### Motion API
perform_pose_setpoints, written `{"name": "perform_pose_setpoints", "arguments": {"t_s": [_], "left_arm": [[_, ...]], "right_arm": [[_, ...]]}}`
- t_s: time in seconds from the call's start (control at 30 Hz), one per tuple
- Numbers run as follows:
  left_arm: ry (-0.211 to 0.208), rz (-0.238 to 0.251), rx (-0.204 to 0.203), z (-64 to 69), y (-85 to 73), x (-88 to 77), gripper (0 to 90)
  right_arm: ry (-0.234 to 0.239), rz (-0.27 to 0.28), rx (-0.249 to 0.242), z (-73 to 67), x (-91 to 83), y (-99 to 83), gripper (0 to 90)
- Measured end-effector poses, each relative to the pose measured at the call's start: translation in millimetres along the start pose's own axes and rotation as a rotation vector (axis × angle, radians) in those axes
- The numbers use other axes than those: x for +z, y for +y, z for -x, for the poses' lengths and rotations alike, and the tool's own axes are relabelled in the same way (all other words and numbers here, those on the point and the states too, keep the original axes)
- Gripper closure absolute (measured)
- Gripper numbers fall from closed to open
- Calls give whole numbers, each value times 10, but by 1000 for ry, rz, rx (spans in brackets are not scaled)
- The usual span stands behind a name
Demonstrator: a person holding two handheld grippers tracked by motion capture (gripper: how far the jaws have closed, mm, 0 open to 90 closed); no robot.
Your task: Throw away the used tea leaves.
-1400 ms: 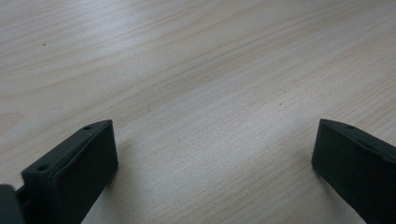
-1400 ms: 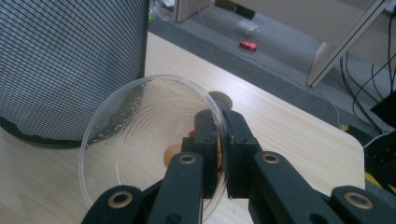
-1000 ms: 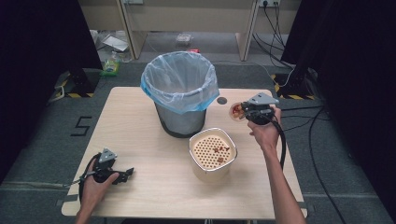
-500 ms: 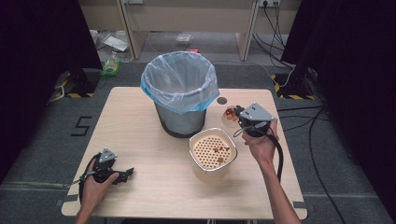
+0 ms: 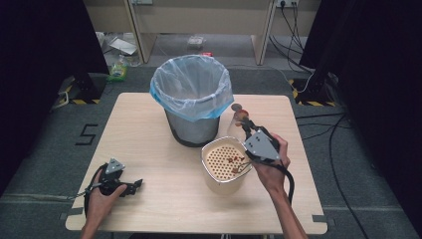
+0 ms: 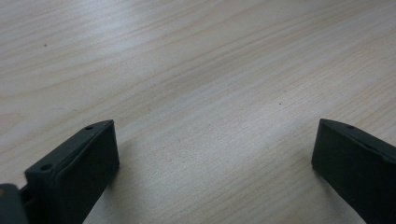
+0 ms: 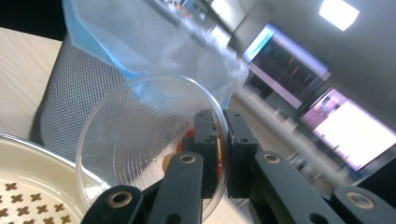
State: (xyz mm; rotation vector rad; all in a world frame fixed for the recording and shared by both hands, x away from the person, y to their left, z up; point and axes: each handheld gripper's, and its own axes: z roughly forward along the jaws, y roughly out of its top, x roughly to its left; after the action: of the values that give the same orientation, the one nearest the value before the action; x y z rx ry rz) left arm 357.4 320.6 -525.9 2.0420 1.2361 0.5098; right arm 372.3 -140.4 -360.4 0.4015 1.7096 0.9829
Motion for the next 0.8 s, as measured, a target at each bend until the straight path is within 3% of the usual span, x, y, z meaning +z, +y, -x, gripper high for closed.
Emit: {"name": "perform_pose_setpoints", "arguments": {"t_s": [0.1, 0.13, 0.2, 0.23, 0.3, 0.37, 0.43, 0.57, 0.67, 0.8], "left_arm": [[1, 0, 0, 1, -1, -2, 0], [0, 0, 0, 1, -1, -1, 0], [1, 0, 1, 2, -2, -3, 0], [2, -1, 2, 2, -2, -4, 0], [-1, 0, -1, 0, -2, -2, 0], [0, 0, 0, 0, -2, -2, 0], [2, -1, 2, 2, -2, -4, 0], [1, 0, 1, 2, -2, -3, 0], [1, -1, 1, 2, -2, -3, 0], [2, -1, 2, 2, -2, -4, 0]], "right_arm": [[-51, 23, -111, -75, -42, 19, 858], [-61, -22, -136, -89, 25, -56, 860], [-67, -18, -127, -103, 17, -73, 859], [-74, 11, -135, -132, -13, -67, 863], [-78, 16, -220, -190, -20, -25, 861], [-109, 27, -228, -243, -30, -30, 867], [-106, 32, -242, -264, -32, -24, 865], [-147, 73, -397, -444, -77, 4, 866], [-159, 69, -463, -526, -65, -36, 865], [-179, 79, -491, -570, -65, -48, 865]]}}
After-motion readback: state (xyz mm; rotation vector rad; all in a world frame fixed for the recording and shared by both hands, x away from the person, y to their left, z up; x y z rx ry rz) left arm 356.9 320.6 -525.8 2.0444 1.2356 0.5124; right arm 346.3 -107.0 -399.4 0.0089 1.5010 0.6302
